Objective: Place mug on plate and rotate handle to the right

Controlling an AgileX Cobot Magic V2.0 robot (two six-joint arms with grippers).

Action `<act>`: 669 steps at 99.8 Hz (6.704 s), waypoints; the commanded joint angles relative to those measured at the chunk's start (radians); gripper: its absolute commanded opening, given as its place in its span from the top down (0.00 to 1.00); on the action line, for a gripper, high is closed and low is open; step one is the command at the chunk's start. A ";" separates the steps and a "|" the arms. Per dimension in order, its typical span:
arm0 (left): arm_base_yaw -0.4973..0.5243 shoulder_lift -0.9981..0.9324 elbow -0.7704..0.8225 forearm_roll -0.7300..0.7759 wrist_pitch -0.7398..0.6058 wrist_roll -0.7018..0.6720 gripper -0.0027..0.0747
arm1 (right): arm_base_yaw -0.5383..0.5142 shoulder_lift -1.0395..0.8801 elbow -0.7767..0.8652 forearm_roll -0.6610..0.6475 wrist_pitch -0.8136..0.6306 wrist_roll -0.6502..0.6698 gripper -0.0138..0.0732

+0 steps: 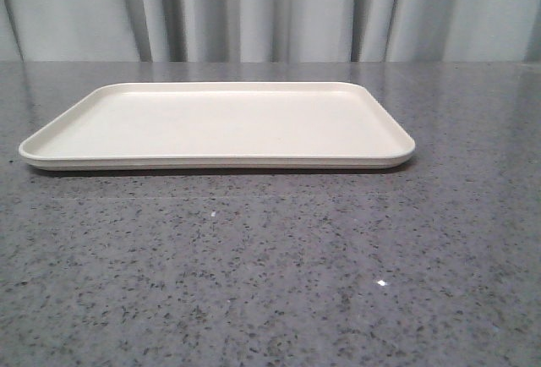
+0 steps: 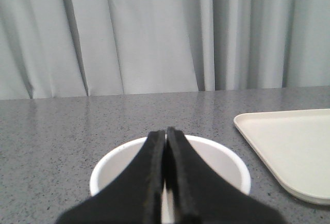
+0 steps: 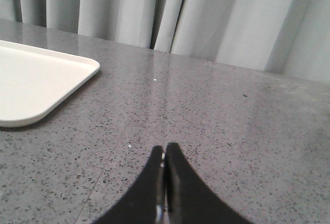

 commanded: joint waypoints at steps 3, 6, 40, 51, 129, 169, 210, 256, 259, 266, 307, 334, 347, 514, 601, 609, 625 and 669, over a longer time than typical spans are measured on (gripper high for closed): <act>0.002 -0.030 0.008 -0.002 -0.110 -0.003 0.99 | 0.001 -0.019 0.000 -0.007 -0.075 0.002 0.91; 0.002 -0.030 0.008 -0.002 -0.121 -0.003 0.99 | 0.001 -0.019 0.000 -0.007 -0.075 0.002 0.91; 0.002 -0.030 0.004 -0.024 -0.229 -0.013 0.99 | 0.001 -0.019 0.000 -0.006 -0.130 0.002 0.91; 0.002 -0.030 -0.016 -0.123 -0.236 -0.013 0.99 | 0.001 -0.019 -0.008 0.045 -0.171 0.003 0.91; 0.002 0.224 -0.532 -0.212 -0.039 -0.013 0.99 | 0.001 0.255 -0.565 0.094 -0.088 0.003 0.90; 0.002 0.514 -0.875 -0.196 0.232 0.016 0.99 | 0.001 0.414 -0.806 0.094 -0.047 0.003 0.46; 0.002 0.717 -1.160 -0.196 0.568 0.096 0.70 | 0.001 0.428 -0.825 0.094 -0.060 0.003 0.36; 0.002 0.777 -1.313 -0.207 0.807 0.096 0.43 | 0.001 0.428 -0.825 0.093 -0.134 0.002 0.36; 0.002 0.777 -1.322 -0.207 0.820 0.096 0.43 | 0.001 0.428 -0.825 0.093 -0.128 0.002 0.36; 0.002 0.777 -1.346 -0.207 0.845 0.096 0.43 | 0.001 0.429 -0.825 0.093 -0.106 0.002 0.36; 0.002 0.840 -1.506 -0.147 1.023 0.120 0.44 | 0.001 0.585 -1.104 0.049 0.221 0.001 0.22; 0.002 0.932 -1.586 -0.046 1.203 0.126 0.44 | 0.001 0.737 -1.352 -0.011 0.471 0.000 0.22; 0.002 0.976 -1.597 -0.004 1.243 0.126 0.44 | 0.001 0.799 -1.444 -0.011 0.519 -0.014 0.22; 0.002 1.034 -1.140 0.068 1.292 0.126 0.44 | 0.001 0.977 -1.533 -0.076 0.589 -0.018 0.22; 0.002 1.120 -1.048 0.082 1.264 0.126 0.44 | 0.001 0.977 -1.533 -0.076 0.605 -0.018 0.22; 0.002 1.128 -1.048 0.082 1.262 0.126 0.44 | 0.001 0.977 -1.533 -0.076 0.605 -0.018 0.22; 0.002 1.146 -1.048 0.082 1.259 0.126 0.44 | 0.001 0.977 -1.533 -0.076 0.608 -0.018 0.22; 0.002 1.162 -1.048 0.082 1.257 0.126 0.46 | 0.001 0.977 -1.531 -0.076 0.616 -0.018 0.22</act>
